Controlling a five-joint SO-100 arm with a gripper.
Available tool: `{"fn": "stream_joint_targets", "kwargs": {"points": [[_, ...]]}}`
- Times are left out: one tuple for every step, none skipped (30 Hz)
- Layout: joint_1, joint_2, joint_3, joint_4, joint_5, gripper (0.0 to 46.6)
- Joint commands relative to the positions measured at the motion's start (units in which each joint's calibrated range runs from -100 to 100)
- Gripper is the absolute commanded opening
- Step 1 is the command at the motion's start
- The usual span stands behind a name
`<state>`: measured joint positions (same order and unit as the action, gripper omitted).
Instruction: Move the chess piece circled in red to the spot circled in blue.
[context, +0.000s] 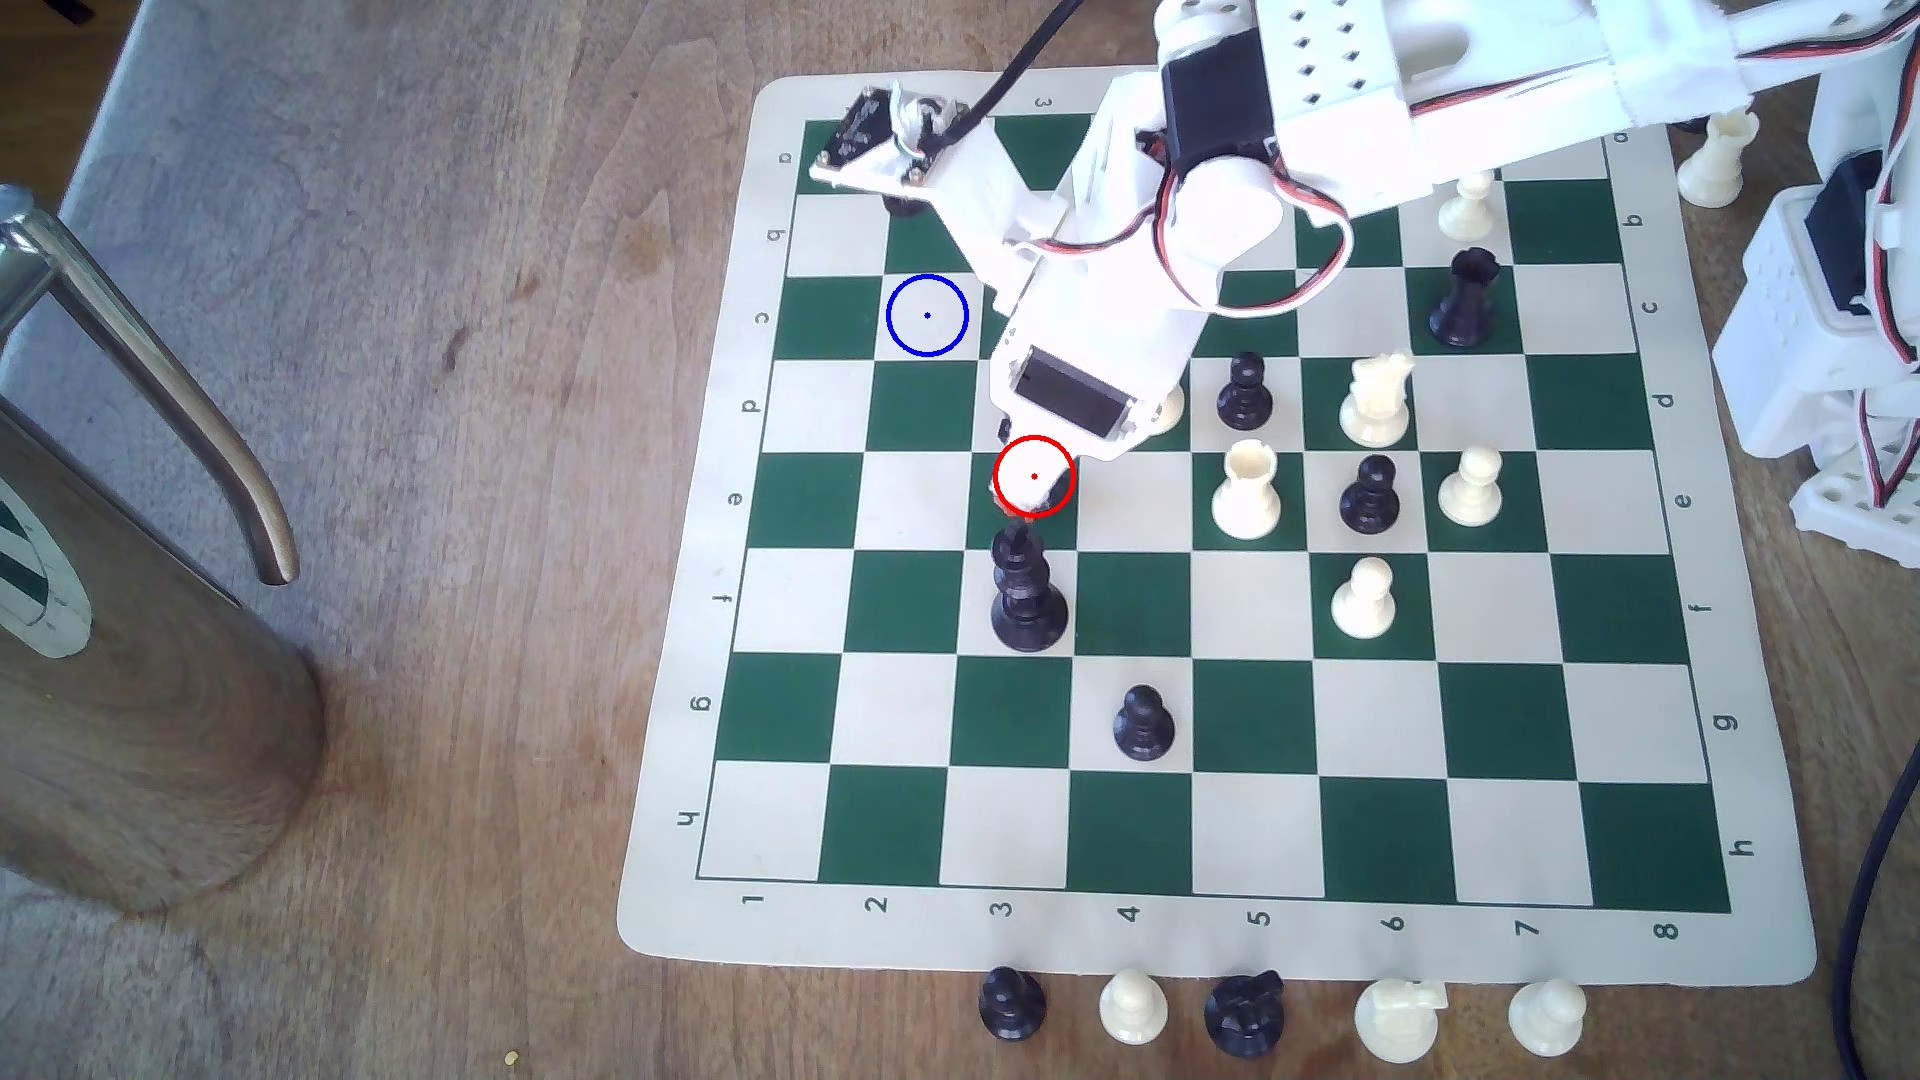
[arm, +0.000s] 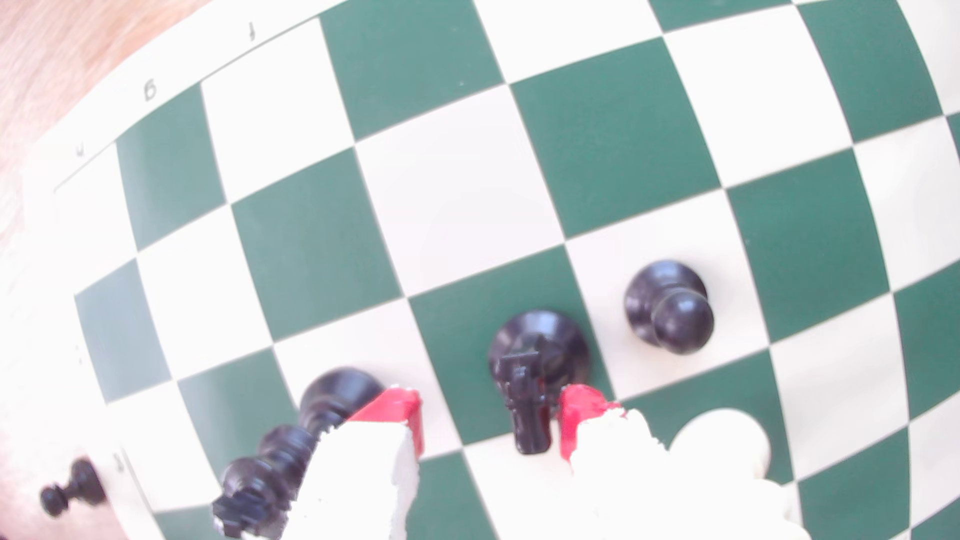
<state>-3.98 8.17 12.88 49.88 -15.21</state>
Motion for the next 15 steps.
{"fn": "stream_joint_targets", "kwargs": {"points": [[0.42,0.07,-5.53,-1.07,0.1,14.4],[0.42,0.32,-5.53,-1.4,0.1,14.4],[0.42,0.66,-5.63,-1.81,0.1,14.3],[0.42,0.91,-5.72,-1.97,0.1,14.0],[0.5,1.08,-5.81,-2.21,0.1,13.4],[0.5,1.25,-5.9,-2.46,0.1,13.1],[0.66,1.85,-6.44,-2.71,0.2,12.5],[0.66,2.02,-6.53,-2.71,0.24,11.9],[0.66,2.1,-6.53,-2.71,0.39,10.9],[0.66,2.1,-6.53,-2.71,0.54,9.3],[0.66,2.1,-6.53,-2.54,0.54,5.0],[0.66,2.1,-6.44,-2.38,0.54,2.7],[0.66,2.02,-6.35,-2.38,0.39,1.5],[0.66,1.93,-6.26,-2.38,0.34,0.9],[0.66,1.85,-6.17,-2.38,0.34,0.7]]}}
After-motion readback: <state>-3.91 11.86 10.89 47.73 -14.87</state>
